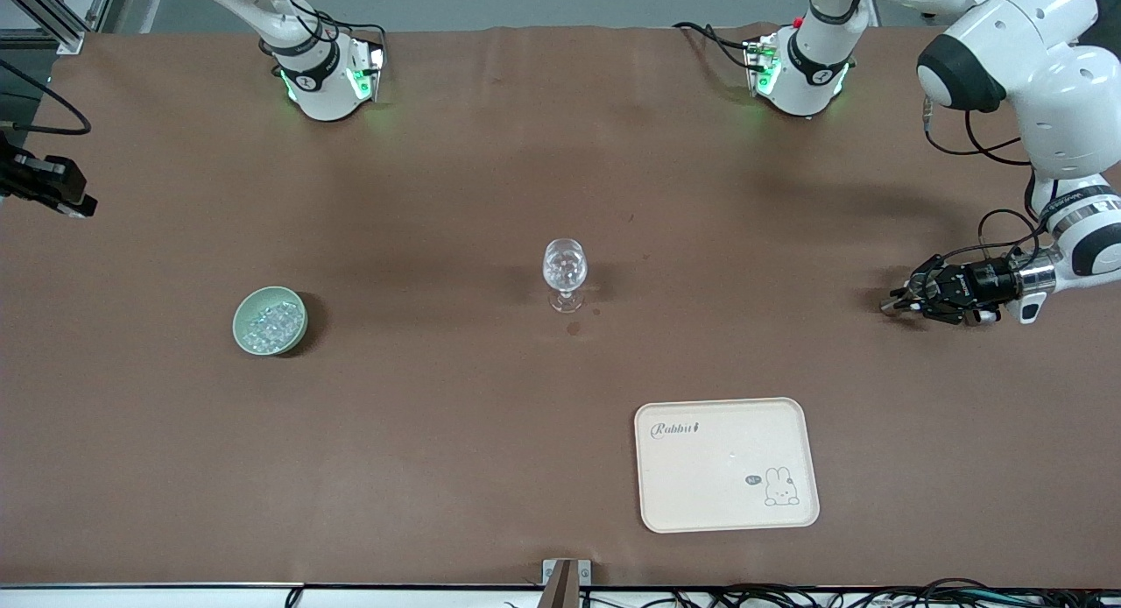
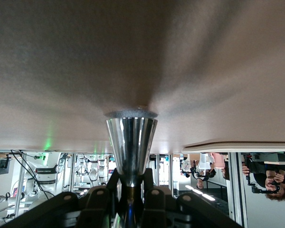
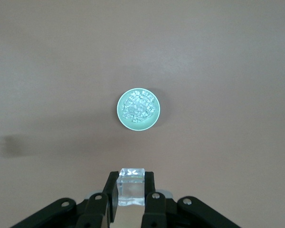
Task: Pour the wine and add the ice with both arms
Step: 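Lift the cube with the right gripper while the left gripper lifts the jigger, then carry the metal jigger over the wine glass with the left gripper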
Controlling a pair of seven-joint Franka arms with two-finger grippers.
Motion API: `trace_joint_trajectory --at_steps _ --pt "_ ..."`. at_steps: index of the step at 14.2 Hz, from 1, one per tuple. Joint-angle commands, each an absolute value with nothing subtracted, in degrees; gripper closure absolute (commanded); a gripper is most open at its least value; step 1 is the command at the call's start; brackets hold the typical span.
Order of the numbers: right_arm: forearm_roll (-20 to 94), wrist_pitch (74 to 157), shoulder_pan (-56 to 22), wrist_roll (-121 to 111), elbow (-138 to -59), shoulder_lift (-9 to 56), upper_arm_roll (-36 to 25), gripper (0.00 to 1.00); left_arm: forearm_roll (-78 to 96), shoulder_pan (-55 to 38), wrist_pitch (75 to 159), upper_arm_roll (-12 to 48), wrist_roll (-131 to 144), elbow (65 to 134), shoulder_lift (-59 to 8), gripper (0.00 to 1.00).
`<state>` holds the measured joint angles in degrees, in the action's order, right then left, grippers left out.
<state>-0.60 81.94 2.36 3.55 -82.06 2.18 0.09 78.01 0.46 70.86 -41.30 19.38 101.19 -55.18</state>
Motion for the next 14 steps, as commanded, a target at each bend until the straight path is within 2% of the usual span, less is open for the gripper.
trace_joint_trajectory --at_steps 1,4,9,11,14 --pt "0.17 82.87 2.64 4.48 -82.35 1.5 0.53 0.99 78.84 0.35 66.03 -42.18 18.55 102.31 -53.27 0.93" --pt "0.18 83.23 2.72 4.22 -82.62 1.32 1.05 0.99 78.22 -0.61 63.2 -43.42 21.6 102.83 -50.1 0.96" --pt "0.09 83.23 2.55 3.78 -82.27 1.49 1.05 0.99 78.14 -4.92 63.46 -42.9 30.13 104.85 -42.55 0.99" --pt "0.09 82.88 2.55 3.78 -82.27 1.49 1.05 0.99 77.61 -4.49 66.77 -37.56 30.93 108.26 -36.25 0.99" --pt "0.09 82.35 2.46 3.69 -82.27 1.49 1.14 0.99 77.43 -4.04 78.63 -27.8 37.69 115.64 -24.91 0.99"
